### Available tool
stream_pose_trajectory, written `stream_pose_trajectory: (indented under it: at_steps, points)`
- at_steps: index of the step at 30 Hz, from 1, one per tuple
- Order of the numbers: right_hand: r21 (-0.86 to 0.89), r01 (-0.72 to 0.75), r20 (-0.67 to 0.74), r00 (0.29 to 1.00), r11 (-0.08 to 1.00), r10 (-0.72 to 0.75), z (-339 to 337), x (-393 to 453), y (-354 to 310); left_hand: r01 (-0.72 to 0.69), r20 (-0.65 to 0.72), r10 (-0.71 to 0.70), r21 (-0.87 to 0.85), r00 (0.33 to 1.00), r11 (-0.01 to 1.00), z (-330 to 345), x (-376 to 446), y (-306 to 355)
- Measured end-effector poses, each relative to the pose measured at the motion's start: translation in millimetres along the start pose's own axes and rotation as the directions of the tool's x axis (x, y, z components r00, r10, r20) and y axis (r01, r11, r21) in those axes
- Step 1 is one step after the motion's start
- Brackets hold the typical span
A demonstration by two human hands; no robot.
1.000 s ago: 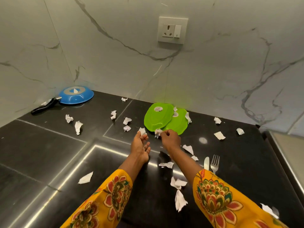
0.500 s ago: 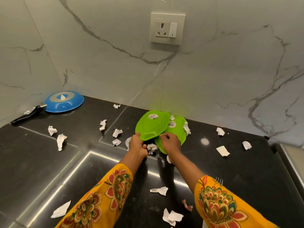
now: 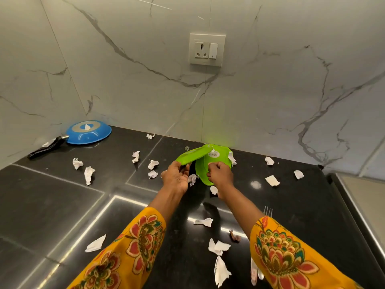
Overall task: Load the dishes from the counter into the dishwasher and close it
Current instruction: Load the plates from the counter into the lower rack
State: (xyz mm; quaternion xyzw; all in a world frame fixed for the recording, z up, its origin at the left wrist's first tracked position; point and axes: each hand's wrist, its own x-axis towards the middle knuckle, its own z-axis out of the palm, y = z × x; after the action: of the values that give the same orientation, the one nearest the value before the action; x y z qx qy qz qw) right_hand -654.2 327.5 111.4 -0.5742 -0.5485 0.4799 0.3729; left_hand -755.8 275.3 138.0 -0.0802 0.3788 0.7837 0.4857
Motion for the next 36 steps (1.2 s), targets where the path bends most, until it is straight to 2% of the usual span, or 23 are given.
stream_pose_trajectory:
  at_steps: [4, 9, 18, 23, 30, 33, 36]
  points:
    - [-0.072, 0.084, -0.033, 0.996, 0.994, -0.086, -16, -42, -2, 0.043, 0.020, -0.043, -0.007, 0.999, 0.999, -34, -37, -2]
    - [-0.242, 0.181, -0.060, 0.978, 0.953, -0.201, -46, -100, 6, 0.108, 0.089, -0.108, 0.006, 0.990, 0.994, -77, -86, -1]
    - [-0.406, 0.227, -0.111, 0.949, 0.885, -0.294, -103, -208, 36, 0.214, 0.091, -0.225, 0.117, 0.970, 0.970, -129, -160, -32]
    - [-0.693, 0.233, -0.132, 0.889, 0.682, -0.438, -148, -258, 55, 0.253, 0.101, -0.280, 0.221, 0.955, 0.942, -134, -197, -64]
    - [-0.869, 0.286, -0.016, 0.799, 0.404, -0.601, -230, -305, 98, 0.370, 0.159, -0.482, 0.455, 0.862, 0.810, -124, -250, -130]
    - [-0.904, 0.257, -0.006, 0.793, 0.343, -0.609, -269, -325, 117, 0.395, 0.194, -0.556, 0.522, 0.808, 0.756, -115, -274, -162]
    - [-0.916, 0.203, -0.056, 0.789, 0.346, -0.612, -305, -346, 134, 0.428, 0.203, -0.624, 0.567, 0.755, 0.703, -109, -300, -192]
